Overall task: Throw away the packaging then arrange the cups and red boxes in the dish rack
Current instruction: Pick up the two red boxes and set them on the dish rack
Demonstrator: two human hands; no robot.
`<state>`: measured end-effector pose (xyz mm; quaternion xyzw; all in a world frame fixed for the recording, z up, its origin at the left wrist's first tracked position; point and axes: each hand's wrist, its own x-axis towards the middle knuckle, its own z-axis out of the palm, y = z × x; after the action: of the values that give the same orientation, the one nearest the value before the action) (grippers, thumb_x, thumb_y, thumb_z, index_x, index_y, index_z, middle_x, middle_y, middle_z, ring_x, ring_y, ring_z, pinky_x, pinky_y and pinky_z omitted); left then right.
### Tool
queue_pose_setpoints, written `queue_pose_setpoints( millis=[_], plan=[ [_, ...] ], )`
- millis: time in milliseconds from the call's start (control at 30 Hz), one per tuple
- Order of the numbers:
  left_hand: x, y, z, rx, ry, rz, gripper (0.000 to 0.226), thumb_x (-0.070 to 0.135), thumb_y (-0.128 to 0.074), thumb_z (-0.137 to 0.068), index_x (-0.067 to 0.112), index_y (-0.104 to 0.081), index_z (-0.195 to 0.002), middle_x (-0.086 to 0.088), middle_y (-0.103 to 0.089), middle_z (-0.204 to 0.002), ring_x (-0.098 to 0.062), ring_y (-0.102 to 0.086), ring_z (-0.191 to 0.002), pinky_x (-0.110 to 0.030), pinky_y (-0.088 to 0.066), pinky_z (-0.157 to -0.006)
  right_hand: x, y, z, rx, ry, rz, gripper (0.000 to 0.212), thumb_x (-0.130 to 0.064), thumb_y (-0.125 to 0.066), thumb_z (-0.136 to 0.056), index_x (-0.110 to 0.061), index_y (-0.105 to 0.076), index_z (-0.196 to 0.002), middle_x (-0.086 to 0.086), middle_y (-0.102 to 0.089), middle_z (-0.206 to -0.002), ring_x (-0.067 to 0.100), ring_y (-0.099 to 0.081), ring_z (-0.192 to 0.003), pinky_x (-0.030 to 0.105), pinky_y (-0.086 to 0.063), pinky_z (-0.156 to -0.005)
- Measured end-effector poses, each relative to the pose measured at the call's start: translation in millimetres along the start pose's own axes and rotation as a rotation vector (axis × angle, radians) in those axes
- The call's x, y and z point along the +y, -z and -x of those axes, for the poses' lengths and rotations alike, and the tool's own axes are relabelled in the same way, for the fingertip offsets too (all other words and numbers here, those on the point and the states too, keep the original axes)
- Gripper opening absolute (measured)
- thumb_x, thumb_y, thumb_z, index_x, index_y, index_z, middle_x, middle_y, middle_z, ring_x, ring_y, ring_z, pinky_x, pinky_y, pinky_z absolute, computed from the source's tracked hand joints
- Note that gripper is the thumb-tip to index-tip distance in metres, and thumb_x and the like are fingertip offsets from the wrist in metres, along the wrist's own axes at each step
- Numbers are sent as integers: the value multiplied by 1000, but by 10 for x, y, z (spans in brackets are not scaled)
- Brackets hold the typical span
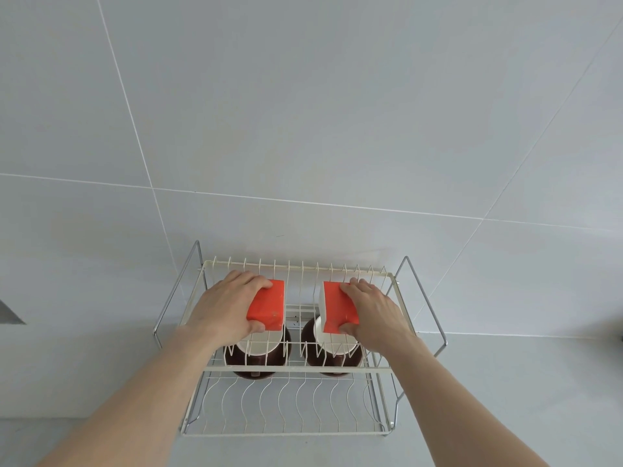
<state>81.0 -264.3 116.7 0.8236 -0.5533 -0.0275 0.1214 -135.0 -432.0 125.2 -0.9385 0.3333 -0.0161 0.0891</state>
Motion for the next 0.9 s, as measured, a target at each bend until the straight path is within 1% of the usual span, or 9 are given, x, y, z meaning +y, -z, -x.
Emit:
queue_pose_setpoints(
  millis=[133, 433, 733, 900],
  plan=[
    [-9, -9, 0, -2, -1, 2, 83, 49, -82, -70, 37, -39, -140, 19, -45, -140, -10, -36, -132, -34, -43, -102, 1, 4, 1, -2, -1, 0, 81, -34, -78, -82, -22, -34, -149, -1, -34, -157, 23, -24, -149, 41, -34, -114],
    [-19, -33, 5, 5, 2, 9, 84, 50, -83, -69, 38, -38, -140, 19, -46, -139, -9, -36, -132, -36, -45, -102, 2, -5, 11, 6, -2, -10, 81, -35, -80, -81, -21, -36, -148, -1, -38, -155, 23, -26, -148, 41, -36, -113],
    [-24, -45, 5, 9, 6, 10, 84, 49, -83, -70, 37, -39, -140, 19, -47, -139, -9, -36, -131, -34, -44, -101, 4, -12, 4, 1, -4, -21, 82, -34, -79, -81, -21, -35, -149, 0, -35, -157, 24, -24, -149, 41, -34, -115],
    [-16, -38, 2, 3, 8, -1, 84, 50, -83, -70, 38, -39, -140, 20, -46, -139, -9, -36, -132, -34, -45, -101, 3, 3, 14, 1, -1, -19, 79, -34, -79, -82, -20, -37, -147, 0, -40, -153, 23, -27, -147, 42, -37, -113]
  ],
)
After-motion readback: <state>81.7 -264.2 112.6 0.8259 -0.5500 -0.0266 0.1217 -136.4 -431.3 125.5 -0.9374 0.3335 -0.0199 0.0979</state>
